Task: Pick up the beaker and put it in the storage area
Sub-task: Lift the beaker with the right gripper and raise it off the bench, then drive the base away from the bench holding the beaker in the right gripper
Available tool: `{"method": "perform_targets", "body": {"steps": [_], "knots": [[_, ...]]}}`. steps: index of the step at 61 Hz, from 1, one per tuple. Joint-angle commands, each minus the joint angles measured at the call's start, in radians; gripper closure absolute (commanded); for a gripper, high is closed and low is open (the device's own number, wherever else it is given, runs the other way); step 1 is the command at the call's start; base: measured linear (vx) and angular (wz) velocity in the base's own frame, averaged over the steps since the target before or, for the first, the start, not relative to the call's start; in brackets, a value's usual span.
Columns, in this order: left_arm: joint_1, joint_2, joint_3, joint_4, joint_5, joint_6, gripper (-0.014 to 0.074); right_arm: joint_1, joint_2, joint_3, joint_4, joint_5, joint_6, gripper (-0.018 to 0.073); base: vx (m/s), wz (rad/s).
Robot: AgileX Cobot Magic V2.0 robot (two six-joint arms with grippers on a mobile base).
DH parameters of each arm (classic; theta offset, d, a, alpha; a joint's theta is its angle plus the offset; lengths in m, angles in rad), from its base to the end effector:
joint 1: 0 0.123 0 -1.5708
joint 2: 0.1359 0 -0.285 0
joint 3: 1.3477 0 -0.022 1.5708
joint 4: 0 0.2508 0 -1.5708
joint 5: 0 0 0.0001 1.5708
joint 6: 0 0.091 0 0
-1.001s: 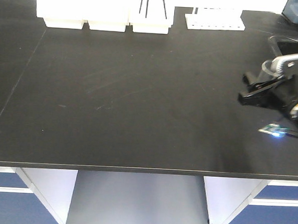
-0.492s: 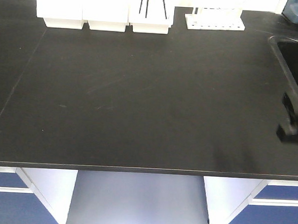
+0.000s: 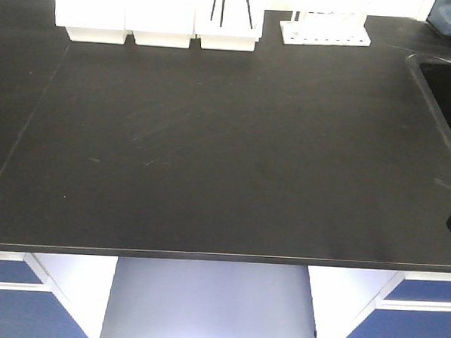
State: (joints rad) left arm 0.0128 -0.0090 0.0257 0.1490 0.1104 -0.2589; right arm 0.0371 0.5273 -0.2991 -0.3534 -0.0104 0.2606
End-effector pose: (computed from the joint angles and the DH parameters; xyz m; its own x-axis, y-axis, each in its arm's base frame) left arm 0.0568 0.0022 0.1951 -0.0352 -0.1110 -0.9932 -0.0332 0.9934 -0.1099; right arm 0.1169 0.0046 0.2730 -0.1265 -0.0974 -0.9872 -0.0526 0.9944 -0.0914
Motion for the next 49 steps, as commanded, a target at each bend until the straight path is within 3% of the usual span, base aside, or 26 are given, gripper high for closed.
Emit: {"method": "perform_targets", "body": {"steps": [1, 49], "knots": [[-0.006, -0.019, 0.022, -0.006, -0.085, -0.007, 0.0605, -0.003, 0.0, -0.032, -0.012, -0.075, 0.0, 0.0567, 0.0, 0.0], [-0.006, -0.019, 0.022, -0.006, -0.085, -0.007, 0.0605, -0.003, 0.0, -0.032, -0.012, -0.075, 0.0, 0.0567, -0.01, 0.0]]}}
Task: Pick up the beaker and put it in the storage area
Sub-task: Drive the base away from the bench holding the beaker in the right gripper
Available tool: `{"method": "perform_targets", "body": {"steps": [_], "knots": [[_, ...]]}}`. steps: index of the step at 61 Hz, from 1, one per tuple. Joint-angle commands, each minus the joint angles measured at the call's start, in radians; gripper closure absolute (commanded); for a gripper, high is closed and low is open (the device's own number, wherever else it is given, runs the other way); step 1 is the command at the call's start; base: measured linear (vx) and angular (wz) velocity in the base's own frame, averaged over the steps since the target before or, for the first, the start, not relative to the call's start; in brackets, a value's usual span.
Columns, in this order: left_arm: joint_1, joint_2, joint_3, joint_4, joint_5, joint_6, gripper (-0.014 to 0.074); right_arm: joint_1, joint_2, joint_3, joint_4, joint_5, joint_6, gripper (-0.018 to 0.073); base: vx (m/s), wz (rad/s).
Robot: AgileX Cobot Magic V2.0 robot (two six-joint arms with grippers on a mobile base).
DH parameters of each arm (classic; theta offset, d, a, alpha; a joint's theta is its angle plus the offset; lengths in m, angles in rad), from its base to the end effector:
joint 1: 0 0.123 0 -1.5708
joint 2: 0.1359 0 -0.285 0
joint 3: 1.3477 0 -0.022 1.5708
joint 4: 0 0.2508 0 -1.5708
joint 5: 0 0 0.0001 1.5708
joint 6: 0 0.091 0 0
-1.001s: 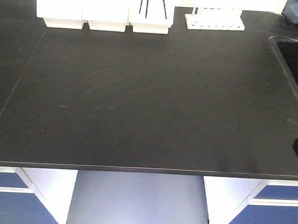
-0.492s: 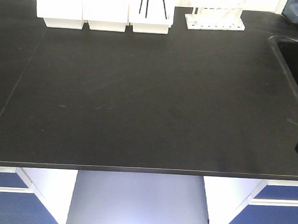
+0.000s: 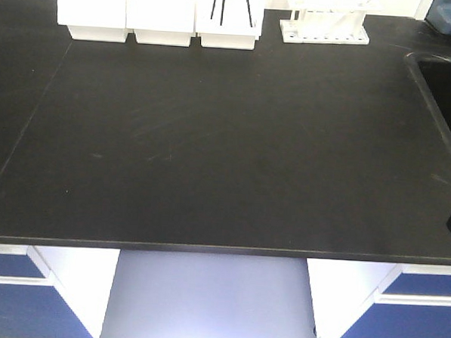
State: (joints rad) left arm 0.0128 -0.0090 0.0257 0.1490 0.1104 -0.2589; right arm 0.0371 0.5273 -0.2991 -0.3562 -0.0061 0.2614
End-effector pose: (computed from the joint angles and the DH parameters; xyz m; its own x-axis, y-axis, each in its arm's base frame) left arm 0.0568 0.0022 0.1951 -0.0352 -0.1110 -0.9932 -0.0332 0.9934 -0.1099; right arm 0.1169 0.0045 0.2726 -0.1305 -0.0996 -0.9864 -0.0518 0.9943 -0.0935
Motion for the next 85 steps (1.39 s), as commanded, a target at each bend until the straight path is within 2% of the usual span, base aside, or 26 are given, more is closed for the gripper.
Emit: {"method": "perform_targets", "body": {"steps": [1, 85], "knots": [[-0.006, -0.019, 0.022, -0.006, -0.085, -0.007, 0.0605, -0.003, 0.0, -0.032, -0.01, -0.08, 0.0, 0.0567, -0.09, 0.0], [-0.006, -0.019, 0.022, -0.006, -0.085, -0.007, 0.0605, -0.003, 0.0, -0.032, -0.01, -0.079, 0.0, 0.0567, -0.26, -0.02]]}}
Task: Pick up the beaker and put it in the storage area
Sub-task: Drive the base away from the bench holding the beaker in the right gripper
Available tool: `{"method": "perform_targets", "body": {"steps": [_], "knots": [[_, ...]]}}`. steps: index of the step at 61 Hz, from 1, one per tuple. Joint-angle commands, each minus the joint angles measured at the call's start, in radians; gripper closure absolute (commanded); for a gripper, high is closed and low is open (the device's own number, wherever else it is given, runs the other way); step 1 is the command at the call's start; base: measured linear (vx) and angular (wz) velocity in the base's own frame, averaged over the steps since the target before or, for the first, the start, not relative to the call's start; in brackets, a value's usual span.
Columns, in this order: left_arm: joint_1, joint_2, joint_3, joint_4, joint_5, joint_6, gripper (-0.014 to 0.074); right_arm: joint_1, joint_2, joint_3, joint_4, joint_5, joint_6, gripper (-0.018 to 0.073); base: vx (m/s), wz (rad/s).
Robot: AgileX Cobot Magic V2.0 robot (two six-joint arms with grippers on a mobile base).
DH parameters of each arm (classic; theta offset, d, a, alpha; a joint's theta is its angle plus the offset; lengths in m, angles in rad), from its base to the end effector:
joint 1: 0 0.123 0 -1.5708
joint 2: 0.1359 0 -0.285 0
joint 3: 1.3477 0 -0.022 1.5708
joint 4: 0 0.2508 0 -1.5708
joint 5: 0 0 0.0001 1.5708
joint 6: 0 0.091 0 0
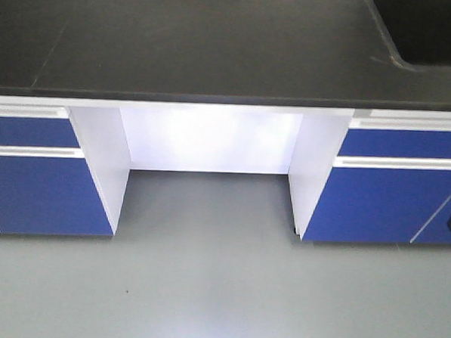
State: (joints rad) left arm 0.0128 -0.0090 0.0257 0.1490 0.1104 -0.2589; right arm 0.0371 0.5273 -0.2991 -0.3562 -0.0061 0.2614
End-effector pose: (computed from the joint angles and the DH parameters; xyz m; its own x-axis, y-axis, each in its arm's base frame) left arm 0.0568 0.0022 0.1951 -0.0352 -0.1110 -0.9932 -0.0332 0.9934 -0.1099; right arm 0.1169 0.0045 0.2726 -0.1305 -0.0996 -0.9864 -0.0518 0.9943 -0.0935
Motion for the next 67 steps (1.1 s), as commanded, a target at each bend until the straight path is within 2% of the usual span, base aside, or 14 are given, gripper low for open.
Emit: {"method": "perform_targets", "body": {"steps": [1, 67], "knots": [[-0.006, -0.019, 0.022, -0.006, -0.085, -0.007, 0.0605, -0.003, 0.0, -0.032, -0.01, -0.079, 0.0, 0.0567, -0.36, -0.06], [-0.006, -0.019, 0.022, -0.006, -0.085, -0.007, 0.0605, -0.003, 0.0, -0.032, -0.01, -0.079, 0.0, 0.0567, -0.33, -0.03]]}}
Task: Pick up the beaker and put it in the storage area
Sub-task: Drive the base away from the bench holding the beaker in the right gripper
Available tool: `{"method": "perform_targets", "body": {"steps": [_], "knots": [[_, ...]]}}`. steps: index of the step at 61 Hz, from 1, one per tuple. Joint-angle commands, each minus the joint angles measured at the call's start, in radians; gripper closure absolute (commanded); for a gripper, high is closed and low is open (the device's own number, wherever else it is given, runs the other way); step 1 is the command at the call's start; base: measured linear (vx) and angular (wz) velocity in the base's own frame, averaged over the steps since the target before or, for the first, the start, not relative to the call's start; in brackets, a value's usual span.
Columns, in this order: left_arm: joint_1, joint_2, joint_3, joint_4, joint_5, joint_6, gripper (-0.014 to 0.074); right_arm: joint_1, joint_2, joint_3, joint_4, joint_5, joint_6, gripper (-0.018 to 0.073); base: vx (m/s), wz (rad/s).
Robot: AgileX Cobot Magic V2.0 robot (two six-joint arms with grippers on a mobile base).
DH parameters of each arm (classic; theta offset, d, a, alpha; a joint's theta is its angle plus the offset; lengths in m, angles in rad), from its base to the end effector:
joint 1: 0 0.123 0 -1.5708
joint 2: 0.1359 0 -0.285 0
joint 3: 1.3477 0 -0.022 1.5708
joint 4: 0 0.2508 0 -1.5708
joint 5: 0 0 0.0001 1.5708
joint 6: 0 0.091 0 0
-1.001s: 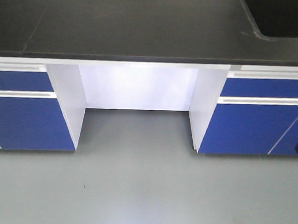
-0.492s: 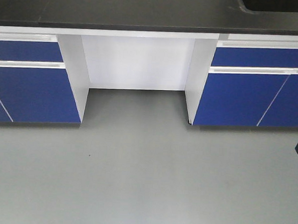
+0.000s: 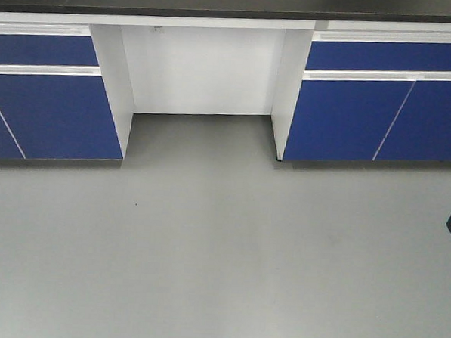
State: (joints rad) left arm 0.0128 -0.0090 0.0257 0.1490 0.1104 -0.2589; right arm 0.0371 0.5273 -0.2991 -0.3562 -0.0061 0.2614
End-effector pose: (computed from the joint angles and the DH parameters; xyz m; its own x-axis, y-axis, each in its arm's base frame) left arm 0.0568 0.0022 0.1951 -0.0352 -0.1110 -0.9932 -0.0332 0.9934 -0.1099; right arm 0.1169 0.0045 0.2726 -0.1305 -0.0996 -0.9864 -0.0518 0.9943 -0.0935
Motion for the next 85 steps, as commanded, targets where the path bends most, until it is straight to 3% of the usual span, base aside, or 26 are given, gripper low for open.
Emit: {"method": "perform_targets", "body": {"steps": [1, 36, 85], "knots": [[-0.006, -0.019, 0.022, -0.006, -0.085, -0.007, 0.0605, -0.003, 0.0, -0.032, -0.01, -0.079, 0.0, 0.0567, -0.22, -0.09], [-0.006, -0.019, 0.022, -0.006, -0.085, -0.007, 0.0605, -0.003, 0.0, -0.032, -0.01, -0.078, 0.0, 0.0567, -0.09, -0.35], [-0.006, -0.019, 0.022, -0.006, -0.085, -0.007, 0.0605, -0.003, 0.0, -0.032, -0.01, -0.078, 0.0, 0.0567, 0.03, -0.81]]}}
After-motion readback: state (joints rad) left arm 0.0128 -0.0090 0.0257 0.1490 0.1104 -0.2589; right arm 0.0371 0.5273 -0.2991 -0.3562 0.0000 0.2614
